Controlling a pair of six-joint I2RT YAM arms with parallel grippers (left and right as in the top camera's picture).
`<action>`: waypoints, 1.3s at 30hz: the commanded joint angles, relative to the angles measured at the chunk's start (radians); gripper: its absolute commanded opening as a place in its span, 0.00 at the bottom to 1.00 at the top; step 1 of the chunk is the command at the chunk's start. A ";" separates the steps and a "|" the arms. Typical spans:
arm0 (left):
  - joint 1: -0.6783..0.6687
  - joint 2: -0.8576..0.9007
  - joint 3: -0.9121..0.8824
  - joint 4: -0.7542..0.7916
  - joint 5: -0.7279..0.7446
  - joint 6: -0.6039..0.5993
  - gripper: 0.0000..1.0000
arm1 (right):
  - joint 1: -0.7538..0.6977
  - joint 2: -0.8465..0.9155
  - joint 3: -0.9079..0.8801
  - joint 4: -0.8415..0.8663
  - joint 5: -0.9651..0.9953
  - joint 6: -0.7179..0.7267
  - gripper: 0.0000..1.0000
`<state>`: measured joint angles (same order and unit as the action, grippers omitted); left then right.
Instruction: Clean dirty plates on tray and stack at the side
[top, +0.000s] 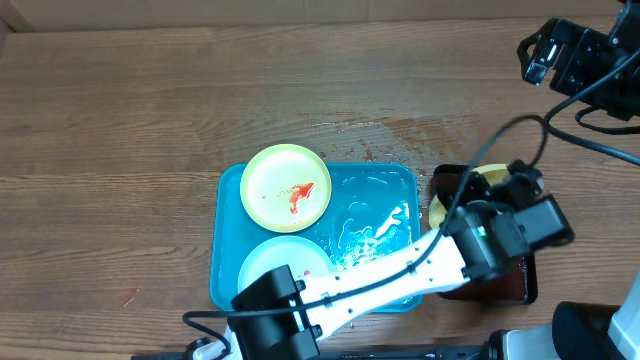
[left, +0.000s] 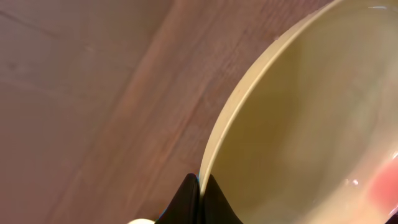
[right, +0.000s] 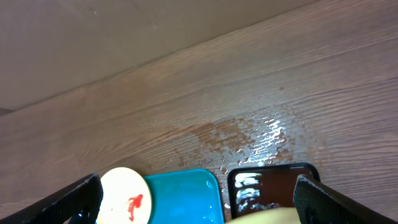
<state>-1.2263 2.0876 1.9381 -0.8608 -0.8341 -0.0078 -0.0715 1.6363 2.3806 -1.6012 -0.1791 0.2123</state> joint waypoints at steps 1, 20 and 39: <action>0.007 0.013 0.029 0.011 -0.124 0.066 0.04 | -0.003 -0.019 0.024 0.003 -0.006 -0.004 1.00; -0.021 0.013 0.029 0.146 -0.250 0.188 0.04 | -0.003 -0.019 0.024 -0.009 -0.018 -0.004 1.00; -0.022 0.012 0.029 0.055 0.217 0.167 0.04 | -0.003 -0.019 0.024 -0.024 -0.018 -0.004 1.00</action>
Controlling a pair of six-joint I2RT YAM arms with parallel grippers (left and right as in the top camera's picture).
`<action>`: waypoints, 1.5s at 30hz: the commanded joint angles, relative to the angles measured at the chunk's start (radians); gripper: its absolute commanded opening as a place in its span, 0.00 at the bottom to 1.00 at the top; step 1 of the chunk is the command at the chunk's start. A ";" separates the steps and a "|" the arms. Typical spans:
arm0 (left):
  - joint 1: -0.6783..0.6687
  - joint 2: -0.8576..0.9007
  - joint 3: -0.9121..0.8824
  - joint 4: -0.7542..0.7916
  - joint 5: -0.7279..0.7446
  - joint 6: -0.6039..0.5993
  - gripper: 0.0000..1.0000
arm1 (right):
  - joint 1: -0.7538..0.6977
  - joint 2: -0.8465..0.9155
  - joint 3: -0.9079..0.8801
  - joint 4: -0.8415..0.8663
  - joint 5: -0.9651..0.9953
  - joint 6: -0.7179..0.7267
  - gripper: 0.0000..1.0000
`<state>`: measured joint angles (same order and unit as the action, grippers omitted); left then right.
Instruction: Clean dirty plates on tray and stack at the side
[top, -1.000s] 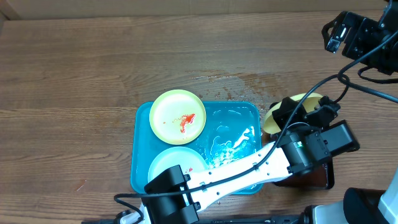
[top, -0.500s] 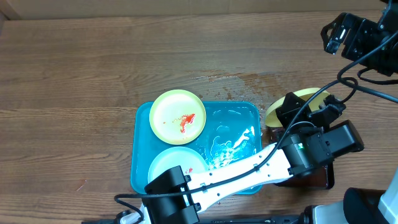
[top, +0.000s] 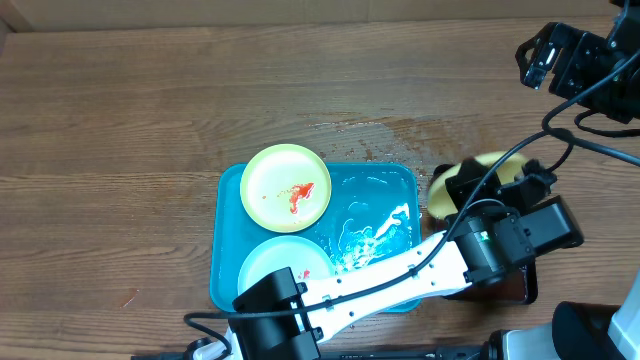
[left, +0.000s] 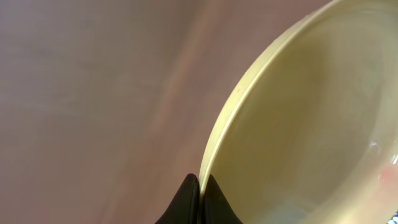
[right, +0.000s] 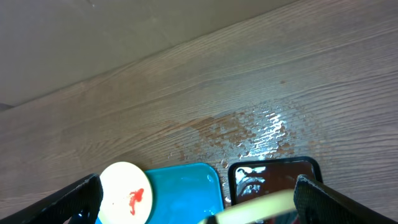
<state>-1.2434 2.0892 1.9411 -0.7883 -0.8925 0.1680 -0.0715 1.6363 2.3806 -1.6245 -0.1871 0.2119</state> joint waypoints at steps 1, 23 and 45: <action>-0.005 0.011 0.026 -0.020 0.291 -0.026 0.04 | -0.003 -0.019 0.024 -0.002 -0.010 -0.004 1.00; 0.015 0.011 0.026 -0.072 0.293 -0.186 0.04 | -0.003 -0.019 0.023 -0.009 -0.017 -0.004 1.00; 0.032 0.011 0.037 -0.070 -0.250 -0.355 0.04 | -0.003 0.005 0.023 -0.012 -0.017 -0.003 1.00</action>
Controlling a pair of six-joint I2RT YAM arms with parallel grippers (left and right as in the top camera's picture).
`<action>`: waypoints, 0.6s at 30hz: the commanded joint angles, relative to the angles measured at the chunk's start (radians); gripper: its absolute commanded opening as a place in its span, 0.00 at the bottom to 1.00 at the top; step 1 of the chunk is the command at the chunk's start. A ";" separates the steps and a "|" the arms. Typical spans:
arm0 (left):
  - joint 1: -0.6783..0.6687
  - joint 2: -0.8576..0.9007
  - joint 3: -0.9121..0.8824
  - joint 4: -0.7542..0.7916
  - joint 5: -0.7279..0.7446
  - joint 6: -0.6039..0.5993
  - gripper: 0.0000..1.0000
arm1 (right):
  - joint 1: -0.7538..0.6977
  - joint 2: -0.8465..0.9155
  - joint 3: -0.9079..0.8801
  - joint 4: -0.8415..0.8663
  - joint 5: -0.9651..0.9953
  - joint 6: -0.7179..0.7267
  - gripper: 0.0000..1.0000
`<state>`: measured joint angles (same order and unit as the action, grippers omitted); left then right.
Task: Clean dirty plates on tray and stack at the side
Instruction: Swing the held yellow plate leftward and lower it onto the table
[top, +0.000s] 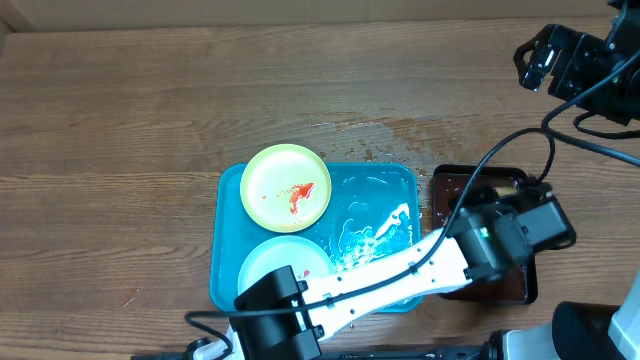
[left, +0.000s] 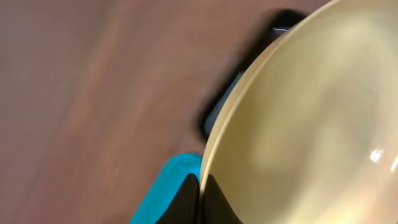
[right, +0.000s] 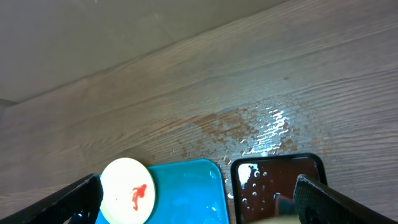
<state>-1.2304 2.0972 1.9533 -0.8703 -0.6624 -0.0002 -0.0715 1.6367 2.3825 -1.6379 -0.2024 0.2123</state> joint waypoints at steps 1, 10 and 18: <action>0.022 0.003 0.024 0.023 -0.551 -0.174 0.04 | -0.003 0.005 0.021 0.000 -0.002 -0.004 1.00; 0.033 -0.001 0.043 -0.029 0.586 0.228 0.04 | -0.003 0.008 0.021 -0.003 -0.002 -0.004 1.00; 0.037 0.002 0.047 0.008 -0.524 -0.134 0.04 | -0.003 0.010 0.021 -0.013 -0.002 -0.004 1.00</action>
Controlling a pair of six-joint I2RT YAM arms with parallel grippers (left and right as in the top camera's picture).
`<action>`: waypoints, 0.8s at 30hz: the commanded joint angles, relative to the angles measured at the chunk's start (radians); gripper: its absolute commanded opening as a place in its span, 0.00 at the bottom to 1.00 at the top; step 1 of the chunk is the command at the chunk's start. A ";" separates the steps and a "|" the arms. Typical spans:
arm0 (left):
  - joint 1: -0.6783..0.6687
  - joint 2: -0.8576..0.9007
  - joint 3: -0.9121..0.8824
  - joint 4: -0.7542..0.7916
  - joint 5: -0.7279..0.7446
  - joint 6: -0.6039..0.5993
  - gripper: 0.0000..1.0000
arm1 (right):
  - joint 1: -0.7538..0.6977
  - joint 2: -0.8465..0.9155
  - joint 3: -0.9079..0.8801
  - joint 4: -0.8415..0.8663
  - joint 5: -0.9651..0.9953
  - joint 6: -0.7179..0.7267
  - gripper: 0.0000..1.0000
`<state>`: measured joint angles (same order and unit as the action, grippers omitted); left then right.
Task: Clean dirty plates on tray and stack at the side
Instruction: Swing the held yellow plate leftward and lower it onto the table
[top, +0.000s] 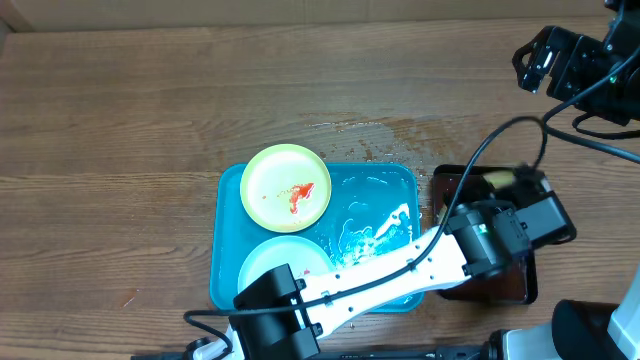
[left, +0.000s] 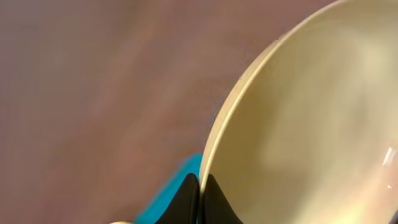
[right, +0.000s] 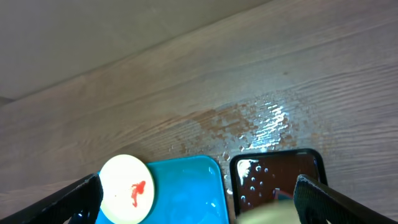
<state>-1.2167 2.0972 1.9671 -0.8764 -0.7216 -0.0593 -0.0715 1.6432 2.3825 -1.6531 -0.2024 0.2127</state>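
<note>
My left gripper (top: 507, 184) reaches over the dark water bin (top: 437, 192) right of the tray and is shut on the rim of a cream plate (left: 311, 124). From overhead only a sliver of that plate (top: 497, 178) shows. The left wrist view is blurred; its black fingers (left: 189, 200) pinch the rim. On the blue tray (top: 372, 222) lie a yellow-green plate with a red smear (top: 285, 188) and a pale plate (top: 275, 262), partly under my arm. My right gripper (top: 536, 60) hangs open high at the far right, holding nothing.
Water is spilled on the wood behind the tray and bin (top: 380, 132). The tray floor is wet. The right wrist view shows the smeared plate (right: 126, 188), tray (right: 186, 193) and bin (right: 277, 177) from above. A cable loops over the bin (top: 520, 125).
The held cream plate has shifted slightly over the bin. More of it now shows at the bottom of the right wrist view. The left wrist view no longer shows the bin's edge. Right arm unchanged.
My left gripper held the cream plate over the bin's left part. Then the plate stood more on edge, plainly visible from overhead. Then it was turned so only a sliver showed, as now. The two tray plates and the right arm stayed put.
</note>
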 joint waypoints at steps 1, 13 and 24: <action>0.026 0.002 0.040 0.013 -0.415 -0.014 0.04 | -0.003 0.004 0.021 0.002 -0.002 -0.005 1.00; 0.244 -0.033 0.113 -0.123 0.802 -0.328 0.05 | -0.003 0.021 0.020 -0.034 -0.001 -0.005 1.00; 0.563 -0.040 0.109 -0.288 0.906 -0.466 0.05 | -0.003 0.035 0.020 -0.040 -0.002 -0.005 1.00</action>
<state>-0.7116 2.0968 2.0567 -1.1496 0.0906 -0.4583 -0.0715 1.6733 2.3825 -1.6955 -0.2028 0.2119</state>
